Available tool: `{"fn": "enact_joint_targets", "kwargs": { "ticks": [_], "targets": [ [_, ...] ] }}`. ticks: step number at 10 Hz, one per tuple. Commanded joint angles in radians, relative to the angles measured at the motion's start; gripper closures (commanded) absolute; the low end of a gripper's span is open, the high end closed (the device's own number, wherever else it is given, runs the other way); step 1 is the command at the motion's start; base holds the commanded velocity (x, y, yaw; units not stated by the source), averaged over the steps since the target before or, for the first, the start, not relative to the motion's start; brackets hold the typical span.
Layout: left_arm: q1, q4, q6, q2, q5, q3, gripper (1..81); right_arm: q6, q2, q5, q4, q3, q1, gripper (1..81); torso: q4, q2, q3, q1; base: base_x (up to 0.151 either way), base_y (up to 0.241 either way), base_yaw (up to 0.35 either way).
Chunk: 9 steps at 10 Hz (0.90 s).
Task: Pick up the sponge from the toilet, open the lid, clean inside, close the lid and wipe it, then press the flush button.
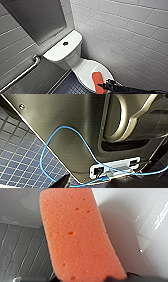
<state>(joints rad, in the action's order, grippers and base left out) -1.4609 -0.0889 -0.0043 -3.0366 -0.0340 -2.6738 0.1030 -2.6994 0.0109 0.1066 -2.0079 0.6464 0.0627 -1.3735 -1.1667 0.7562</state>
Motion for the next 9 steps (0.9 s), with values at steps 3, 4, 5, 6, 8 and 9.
{"fn": "enact_joint_targets", "kwargs": {
  "ticks": [3,4,5,6,8,9],
  "targets": [
    [-0.036,0.014,0.000,-0.007,-0.099,0.000,1.0,-0.014,0.001,-0.060,-0.010,-0.003,-0.056,1.0,0.000,0.000,0.000,0.000,0.000,0.000,0.000],
    [-0.036,0.014,0.000,-0.009,-0.099,0.000,1.0,-0.014,0.007,-0.040,-0.008,-0.003,-0.050,1.0,0.000,0.000,0.000,0.000,0.000,0.000,0.000],
    [-0.036,0.012,0.000,-0.012,-0.099,0.000,1.0,-0.011,0.013,-0.031,-0.008,0.000,-0.050,81.1,0.000,0.000,0.000,0.000,0.000,0.000,0.000],
    [-0.036,0.012,0.000,-0.013,-0.101,0.000,1.0,-0.008,0.017,-0.031,-0.008,-0.001,-0.050,81.1,0.000,0.000,0.000,0.000,0.000,0.000,0.000],
    [-0.036,0.011,0.000,-0.015,-0.099,0.000,1.0,-0.003,0.058,-0.031,-0.007,0.042,-0.067,81.1,0.000,0.000,0.000,0.000,0.000,0.000,0.000],
    [-0.036,0.011,0.000,-0.018,-0.096,0.000,1.0,-0.002,0.113,-0.026,-0.007,0.129,-0.087,81.1,0.000,0.000,0.000,0.000,0.000,0.000,0.000]
  ]
}}
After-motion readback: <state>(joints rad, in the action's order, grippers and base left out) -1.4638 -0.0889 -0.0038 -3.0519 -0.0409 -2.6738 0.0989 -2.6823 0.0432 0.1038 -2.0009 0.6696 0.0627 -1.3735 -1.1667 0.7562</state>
